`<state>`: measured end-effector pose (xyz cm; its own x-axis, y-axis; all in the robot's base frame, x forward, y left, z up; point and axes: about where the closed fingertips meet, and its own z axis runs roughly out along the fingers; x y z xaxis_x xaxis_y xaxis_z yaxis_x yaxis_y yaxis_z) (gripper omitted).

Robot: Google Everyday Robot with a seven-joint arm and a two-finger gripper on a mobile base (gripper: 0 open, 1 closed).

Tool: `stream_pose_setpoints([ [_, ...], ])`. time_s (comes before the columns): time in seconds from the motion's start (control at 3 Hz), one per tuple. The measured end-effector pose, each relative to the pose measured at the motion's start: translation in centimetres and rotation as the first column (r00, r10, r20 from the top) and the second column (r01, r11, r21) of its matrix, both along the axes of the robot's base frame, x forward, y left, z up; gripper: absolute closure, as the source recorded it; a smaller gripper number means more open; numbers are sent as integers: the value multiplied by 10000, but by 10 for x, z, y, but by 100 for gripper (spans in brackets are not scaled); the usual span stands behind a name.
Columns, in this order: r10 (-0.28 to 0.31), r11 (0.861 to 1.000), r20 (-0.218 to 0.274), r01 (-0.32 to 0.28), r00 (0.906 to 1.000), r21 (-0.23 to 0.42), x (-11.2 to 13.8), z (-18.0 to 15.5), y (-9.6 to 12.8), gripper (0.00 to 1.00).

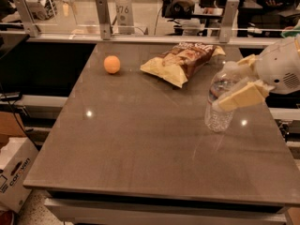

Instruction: Knock water bottle over

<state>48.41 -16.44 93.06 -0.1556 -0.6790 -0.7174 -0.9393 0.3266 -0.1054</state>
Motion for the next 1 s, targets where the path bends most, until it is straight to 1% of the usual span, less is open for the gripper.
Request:
stream_pose_setpoints([
  [0.33,95,9999,-148,-94,9998,83,-1,5,4,64],
  [0.67,281,9967,-506,-318,9983,-748,-4,20,11,88],
  [1.0,1269,9525,-778,-1434,9889,-2687,-17,22,26,100],
])
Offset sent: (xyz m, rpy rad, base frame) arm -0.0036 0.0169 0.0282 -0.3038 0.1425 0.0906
